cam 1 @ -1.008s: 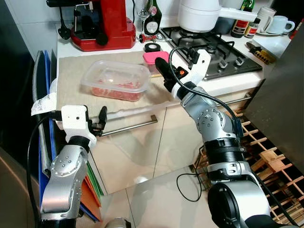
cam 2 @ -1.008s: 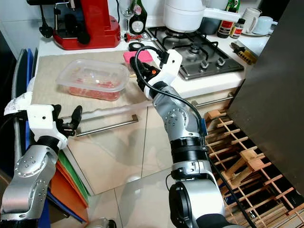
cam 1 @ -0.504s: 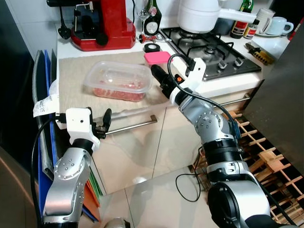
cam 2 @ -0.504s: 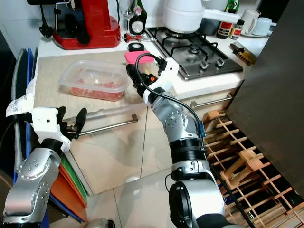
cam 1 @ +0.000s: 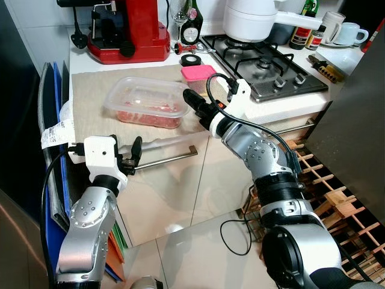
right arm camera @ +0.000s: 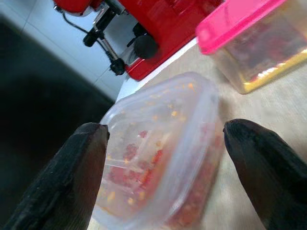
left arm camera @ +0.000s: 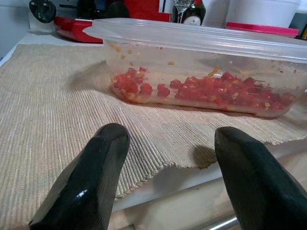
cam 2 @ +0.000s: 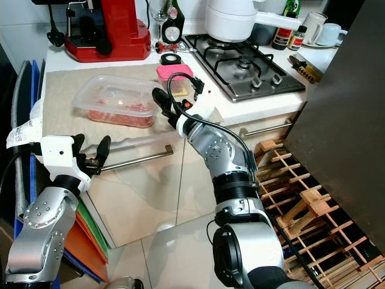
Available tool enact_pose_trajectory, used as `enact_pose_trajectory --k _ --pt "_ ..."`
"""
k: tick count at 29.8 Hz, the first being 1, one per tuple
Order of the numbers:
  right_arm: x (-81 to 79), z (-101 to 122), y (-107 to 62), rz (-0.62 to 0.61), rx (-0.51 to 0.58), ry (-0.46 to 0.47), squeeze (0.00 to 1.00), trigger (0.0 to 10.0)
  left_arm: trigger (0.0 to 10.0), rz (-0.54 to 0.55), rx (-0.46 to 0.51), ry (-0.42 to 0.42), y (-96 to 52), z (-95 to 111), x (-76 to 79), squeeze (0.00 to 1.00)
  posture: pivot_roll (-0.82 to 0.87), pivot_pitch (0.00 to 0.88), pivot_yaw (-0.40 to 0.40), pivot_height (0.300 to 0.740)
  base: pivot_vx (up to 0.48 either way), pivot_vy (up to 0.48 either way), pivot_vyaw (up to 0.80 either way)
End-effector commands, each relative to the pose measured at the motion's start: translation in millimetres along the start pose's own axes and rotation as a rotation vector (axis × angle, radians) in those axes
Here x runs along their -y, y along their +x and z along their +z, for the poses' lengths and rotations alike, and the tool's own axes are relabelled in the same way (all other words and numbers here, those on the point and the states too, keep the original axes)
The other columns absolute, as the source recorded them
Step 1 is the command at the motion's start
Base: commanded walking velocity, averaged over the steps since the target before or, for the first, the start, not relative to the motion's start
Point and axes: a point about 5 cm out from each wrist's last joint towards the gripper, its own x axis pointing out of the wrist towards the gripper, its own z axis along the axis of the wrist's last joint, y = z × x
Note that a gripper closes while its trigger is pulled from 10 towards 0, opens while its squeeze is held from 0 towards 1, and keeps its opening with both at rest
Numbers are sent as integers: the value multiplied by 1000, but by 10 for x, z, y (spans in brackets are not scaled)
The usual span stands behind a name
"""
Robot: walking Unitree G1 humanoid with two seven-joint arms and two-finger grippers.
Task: Restocking fridge
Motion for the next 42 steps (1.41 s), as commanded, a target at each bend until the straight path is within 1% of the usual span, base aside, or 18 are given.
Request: enact_pose_trajectory --k 1,8,14,17,19,25,31,32,33,42 --pt "-266 -90 126 80 -11 41 0 10000 10000 -5 -25 -2 18 -32 31 0 84 16 -69 740 0 0 0" --pt "-223 -155 173 54 -37 84 0 10000 10000 0 -20 -1 33 -4 19 0 87 21 -67 740 0 0 0" --pt "-194 -196 176 44 -51 98 0 10000 10000 1 -19 -2 46 3 23 0 84 24 -68 740 0 0 0" --pt "-190 -209 178 42 -56 102 0 10000 10000 1 -20 -3 47 4 24 0 83 24 -68 740 0 0 0" --pt "-223 -214 193 52 -64 112 0 10000 10000 1 -22 -4 46 3 27 0 83 25 -68 740 0 0 0" --pt "-270 -244 223 66 -86 91 0 10000 10000 0 -22 -5 52 5 33 0 84 26 -69 740 0 0 0" --pt "-207 -324 233 26 -121 70 0 10000 10000 2 -21 -9 66 13 39 0 85 26 -71 740 0 0 0" --pt "-192 -332 231 17 -125 70 0 5961 10000 3 -21 -11 68 14 40 0 86 26 -71 740 0 0 0" --pt "-183 -339 229 14 -127 70 0 0 10000 3 -21 -11 68 15 41 0 86 26 -71 740 0 0 0" --pt "-143 -357 225 4 -132 66 0 0 10000 6 -23 -16 81 19 43 0 81 26 -73 740 0 0 0"
